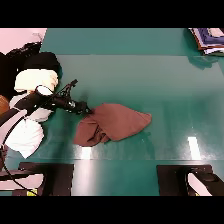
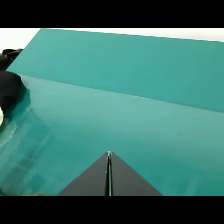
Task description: Fold the shirts.
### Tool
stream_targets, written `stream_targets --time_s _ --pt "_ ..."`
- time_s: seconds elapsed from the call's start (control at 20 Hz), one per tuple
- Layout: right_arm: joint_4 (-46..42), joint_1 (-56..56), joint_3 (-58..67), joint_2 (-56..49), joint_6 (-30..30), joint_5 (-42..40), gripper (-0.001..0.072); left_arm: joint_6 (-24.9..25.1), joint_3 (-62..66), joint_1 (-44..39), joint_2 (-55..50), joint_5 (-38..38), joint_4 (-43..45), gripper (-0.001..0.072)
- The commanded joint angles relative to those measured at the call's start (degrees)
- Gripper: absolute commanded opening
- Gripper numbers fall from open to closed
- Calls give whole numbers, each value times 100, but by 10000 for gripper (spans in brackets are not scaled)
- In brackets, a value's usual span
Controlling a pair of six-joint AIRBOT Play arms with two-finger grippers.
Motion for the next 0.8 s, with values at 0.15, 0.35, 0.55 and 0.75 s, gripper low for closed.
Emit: stream_targets --time_s 0.15,0.35,0.55,0.75 --pt "-232 -205 -72 -109 332 1049 13 -177 1215 90 361 -247 249 26" --pt "-907 -210 -1366 -321 901 1674 13 -219 2052 94 787 -315 509 26" --pt "-105 4 -3399 -861 898 955 563 -219 2170 94 831 -553 579 26" --pt "1126 769 -4374 -1823 407 -273 555 -363 2168 94 828 -605 887 27"
